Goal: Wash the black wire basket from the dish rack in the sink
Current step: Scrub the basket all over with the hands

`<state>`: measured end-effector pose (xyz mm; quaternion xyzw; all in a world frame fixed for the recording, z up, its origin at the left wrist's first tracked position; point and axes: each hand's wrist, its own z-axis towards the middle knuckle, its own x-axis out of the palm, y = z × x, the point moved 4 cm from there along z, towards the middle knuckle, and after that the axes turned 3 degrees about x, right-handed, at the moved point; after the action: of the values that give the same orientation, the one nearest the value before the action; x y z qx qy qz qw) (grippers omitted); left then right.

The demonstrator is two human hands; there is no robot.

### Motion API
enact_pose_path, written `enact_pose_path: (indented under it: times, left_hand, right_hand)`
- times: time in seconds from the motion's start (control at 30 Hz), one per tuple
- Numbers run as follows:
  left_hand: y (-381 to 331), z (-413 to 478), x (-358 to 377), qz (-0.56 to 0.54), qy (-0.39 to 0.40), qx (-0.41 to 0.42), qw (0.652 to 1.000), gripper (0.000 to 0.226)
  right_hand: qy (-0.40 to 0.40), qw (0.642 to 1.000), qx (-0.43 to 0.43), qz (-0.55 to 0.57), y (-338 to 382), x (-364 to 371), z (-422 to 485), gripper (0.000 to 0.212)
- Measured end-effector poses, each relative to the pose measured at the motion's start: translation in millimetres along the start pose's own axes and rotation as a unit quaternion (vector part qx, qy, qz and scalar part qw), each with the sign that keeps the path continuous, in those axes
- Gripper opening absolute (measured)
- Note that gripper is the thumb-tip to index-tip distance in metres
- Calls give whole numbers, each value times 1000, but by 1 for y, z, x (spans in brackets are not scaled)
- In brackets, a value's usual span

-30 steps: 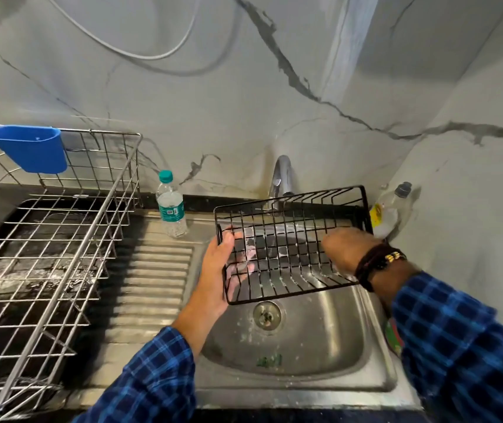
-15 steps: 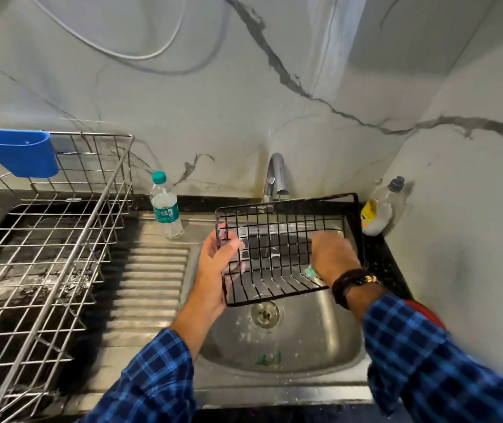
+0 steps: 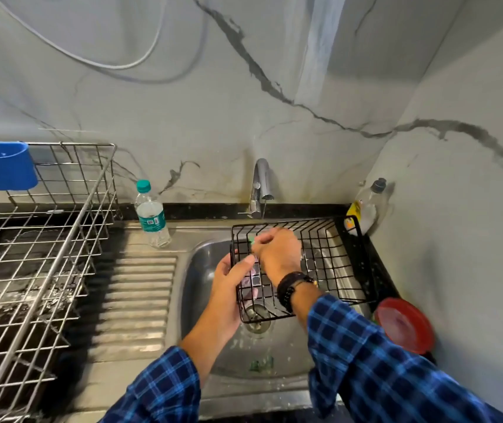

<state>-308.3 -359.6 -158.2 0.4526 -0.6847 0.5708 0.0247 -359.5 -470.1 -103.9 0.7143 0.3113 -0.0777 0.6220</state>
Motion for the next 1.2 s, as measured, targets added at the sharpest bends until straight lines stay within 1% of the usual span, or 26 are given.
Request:
enact_pose_path:
  times: [0.03,0.1,0.13,0.2,0.23,0.27,0.33,0.37,0.43,0.5,0.53,0.6,0.67,0.7,0.73,0.77,0.83,0.87,0.9,0.93,0.97,1.03,1.1,1.17,1.2]
  left_hand:
    - [1,1,-2,10,-9,4,1000,67]
    - [3,2,-7,12,-9,1,1000,74]
    - [3,2,-9,0,1,-9,1000,74]
    - [4,1,-11,-39,25,-46,998,70]
    - [6,0,-12,-49,30,-66,996,65]
    - [8,-1,-12,-50,31,-82,995,61]
    - [13,-3,-11,-26,20,-109,993,67]
    - [14,-5,-9,-11,18,-119,993,69]
    - [13,-7,-5,10,27,-133,991,65]
    - [13,-8,-5,21,37,-140,989,61]
    - [12,-8,-6,29,43,-139,989,65]
    - [13,-7,-7,40,51,-132,989,82]
    - [13,-7,-7,44,37,-116,992,100]
    - [12,-8,-7,49,27,-109,992,105]
    - [11,-9,-7,55,19,-106,993,105]
    - [10,-9,-8,53,18,-105,993,99]
    - [7,-13,-6,29,18,-101,994,74]
    - [7,-14,-5,20,19,-101,995,64]
    - [6,-15,-2,16,20,-104,994,59]
    - [5,-16,1,16,22,-107,994,59]
    - [5,-15,3,15,23,-109,994,63]
    - [3,-12,5,18,23,-107,994,83]
    - [1,-7,4,20,32,-109,993,100]
    - [-2,-1,4,7,40,-116,992,99]
    - [-3,0,5,2,45,-122,992,95]
  right_hand:
    - [-28,998,45,14,-7,-8,7,8]
    - [-85,984,135,79,-24,-32,21,7]
    - [-98,976,154,117,-28,-45,27,2]
    - [-109,961,150,203,-31,-65,37,17]
    - [-115,953,147,240,-29,-70,39,20]
    - [-124,947,149,256,-26,-69,39,18]
    - [-148,947,163,235,-21,-57,33,10]
    - [-157,952,155,213,-18,-49,30,12]
    - [-137,972,113,154,-11,-31,25,15]
    - [-80,989,89,93,-4,-13,18,10]
    - [-44,994,86,51,-2,-2,15,7]
    - [22,995,95,-4,-3,18,9,7]
    - [64,990,126,26,-5,25,6,11]
    - [56,985,144,73,-6,20,9,13]
    - [28,979,161,118,-8,9,14,15]
    - [-5,973,173,152,-9,-6,21,17]
    - [-56,963,174,199,-8,-33,38,20]
    - [-75,954,173,231,-7,-42,45,27]
    - [-94,941,182,268,-6,-47,49,34]
    - [-106,930,193,295,-5,-48,49,37]
    - [-113,927,195,299,-5,-48,48,36]
    - [-86,943,171,272,0,-44,45,29]
    - [-47,951,172,253,7,-34,37,18]
    - [-18,964,148,221,18,-23,25,14]
    - [16,972,133,194,22,-13,20,12]
